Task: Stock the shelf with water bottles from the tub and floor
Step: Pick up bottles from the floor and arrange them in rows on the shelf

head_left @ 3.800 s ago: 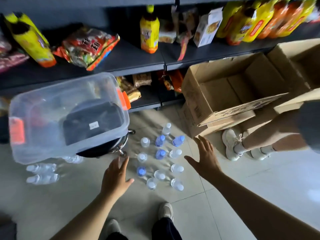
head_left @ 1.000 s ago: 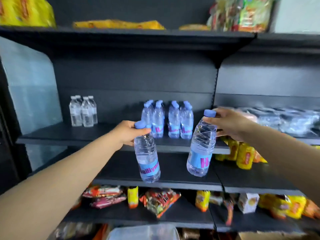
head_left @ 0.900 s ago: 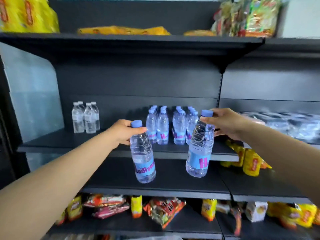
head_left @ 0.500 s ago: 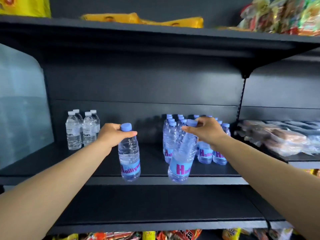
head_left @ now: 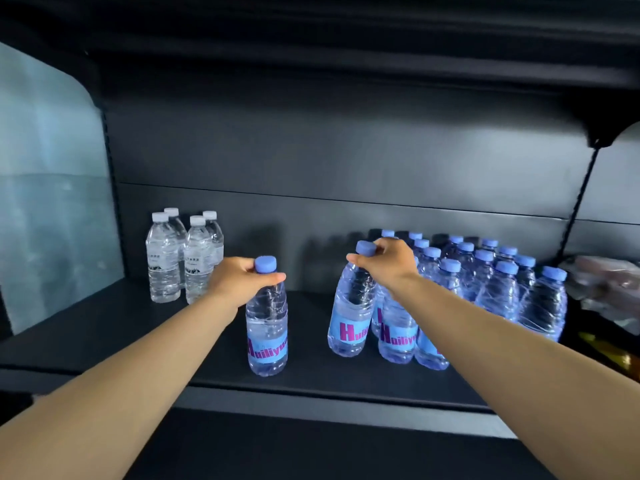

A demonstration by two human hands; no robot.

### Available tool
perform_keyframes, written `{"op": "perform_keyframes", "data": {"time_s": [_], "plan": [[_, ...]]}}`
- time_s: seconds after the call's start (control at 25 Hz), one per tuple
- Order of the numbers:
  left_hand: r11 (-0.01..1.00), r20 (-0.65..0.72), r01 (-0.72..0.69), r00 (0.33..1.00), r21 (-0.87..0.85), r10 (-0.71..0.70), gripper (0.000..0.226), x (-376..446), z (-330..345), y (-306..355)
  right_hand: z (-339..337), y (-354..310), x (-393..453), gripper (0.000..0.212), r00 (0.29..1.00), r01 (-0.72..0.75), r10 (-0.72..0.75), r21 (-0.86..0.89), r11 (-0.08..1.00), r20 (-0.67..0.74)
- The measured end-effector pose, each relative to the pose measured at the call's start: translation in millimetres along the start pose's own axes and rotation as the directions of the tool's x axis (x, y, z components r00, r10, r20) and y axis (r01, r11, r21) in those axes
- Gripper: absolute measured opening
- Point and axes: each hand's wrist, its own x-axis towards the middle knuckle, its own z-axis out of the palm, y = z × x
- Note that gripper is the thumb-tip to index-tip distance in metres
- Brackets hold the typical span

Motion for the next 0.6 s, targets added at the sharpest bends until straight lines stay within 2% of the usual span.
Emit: {"op": "perform_keyframes", "data": {"time_s": [0.28,0.44,0.6], "plan": [[0.998,0.050,0.024,0.999,-0.055,-0.021,0.025,39,22,-3,36,3,81,0.030,0.998,-0.029,0.031,-0.037,0.999,0.048],[0.989,0.026,0.023,0.999,-0.145,-0.019,0.015,52,35,-9,58,12,128,0.046,0.995,-0.097,0.098,-0.058,0.994,0.024],[0.977,0.049,0.051,0.998,-0.207,-0.042,0.016,58,30,-12,78,27,158,0.051,0.986,-0.163,0.165,-0.100,0.982,0.011]]}}
